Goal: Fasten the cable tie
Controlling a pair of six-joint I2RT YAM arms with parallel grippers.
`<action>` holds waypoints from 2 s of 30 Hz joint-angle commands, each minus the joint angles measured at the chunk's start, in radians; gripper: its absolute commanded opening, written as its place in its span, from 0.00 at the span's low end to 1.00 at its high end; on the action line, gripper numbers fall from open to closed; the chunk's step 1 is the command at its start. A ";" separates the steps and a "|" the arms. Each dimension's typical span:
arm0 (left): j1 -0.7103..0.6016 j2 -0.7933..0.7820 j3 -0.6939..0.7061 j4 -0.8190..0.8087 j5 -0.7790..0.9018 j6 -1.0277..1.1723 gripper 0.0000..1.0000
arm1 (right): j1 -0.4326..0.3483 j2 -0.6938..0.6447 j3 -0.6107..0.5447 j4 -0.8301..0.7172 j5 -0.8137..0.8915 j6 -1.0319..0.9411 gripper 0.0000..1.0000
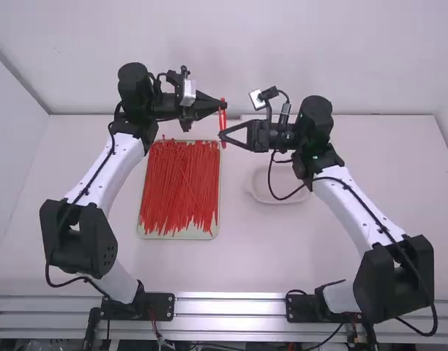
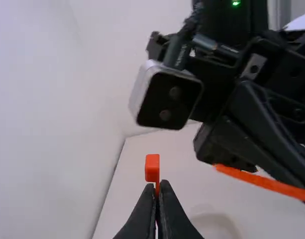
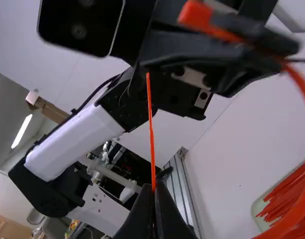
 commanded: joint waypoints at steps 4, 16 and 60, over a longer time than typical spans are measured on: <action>0.005 0.001 0.013 0.015 0.055 0.056 0.02 | 0.000 0.001 0.020 0.008 0.031 0.034 0.00; 0.018 0.001 0.013 0.015 -0.006 0.064 0.02 | -0.007 0.001 0.020 0.008 0.056 0.052 0.00; -0.004 0.001 0.013 0.029 0.005 0.089 0.02 | -0.007 0.001 0.020 0.011 0.079 0.049 0.00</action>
